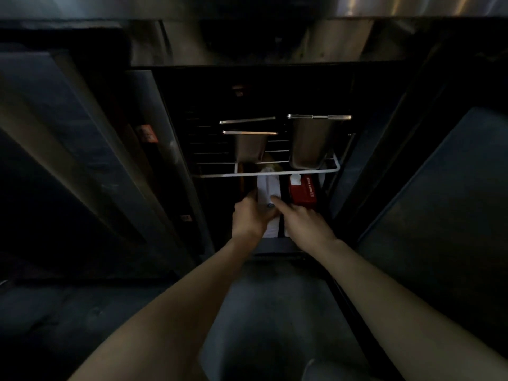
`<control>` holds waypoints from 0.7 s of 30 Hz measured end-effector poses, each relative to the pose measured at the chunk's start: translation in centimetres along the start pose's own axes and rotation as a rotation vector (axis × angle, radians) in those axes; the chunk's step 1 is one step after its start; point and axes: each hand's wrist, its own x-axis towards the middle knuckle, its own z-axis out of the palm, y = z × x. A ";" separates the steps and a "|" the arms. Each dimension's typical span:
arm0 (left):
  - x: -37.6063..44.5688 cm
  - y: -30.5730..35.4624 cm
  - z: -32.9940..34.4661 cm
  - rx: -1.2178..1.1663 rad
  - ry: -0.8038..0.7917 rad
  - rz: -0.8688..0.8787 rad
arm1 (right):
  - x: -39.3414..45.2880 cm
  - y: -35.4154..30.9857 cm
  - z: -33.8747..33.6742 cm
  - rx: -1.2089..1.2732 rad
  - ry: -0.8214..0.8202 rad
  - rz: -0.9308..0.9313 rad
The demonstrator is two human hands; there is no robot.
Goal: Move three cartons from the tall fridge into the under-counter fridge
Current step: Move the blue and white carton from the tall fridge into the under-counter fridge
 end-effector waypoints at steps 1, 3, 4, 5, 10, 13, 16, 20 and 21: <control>-0.3 0.3 -0.4 0.002 -0.003 -0.002 | -0.3 -0.1 -0.4 -0.005 -0.008 -0.008; -1.1 1.0 -1.4 -0.017 -0.014 -0.026 | -0.9 -0.3 -1.7 -0.003 -0.026 -0.018; -1.5 1.4 -1.8 -0.022 -0.017 -0.034 | -1.2 -0.4 -2.2 0.002 -0.027 -0.020; -1.9 2.1 -2.5 -0.017 -0.015 -0.045 | -1.5 -0.7 -3.1 0.016 -0.028 -0.018; -4.3 6.2 -5.2 -0.024 -0.007 -0.087 | -3.8 -2.3 -7.5 0.152 -0.037 0.014; -6.5 9.1 -6.9 -0.003 -0.011 -0.119 | -5.9 -3.4 -10.5 0.193 -0.075 0.030; -9.2 12.4 -9.0 0.063 -0.018 -0.150 | -8.7 -4.5 -13.9 0.150 -0.041 0.013; -12.7 17.5 -11.8 0.079 -0.041 -0.154 | -12.1 -5.4 -19.3 0.209 -0.059 0.021; -13.5 18.5 -12.3 0.067 -0.045 -0.155 | -12.9 -5.5 -20.4 0.239 -0.074 0.029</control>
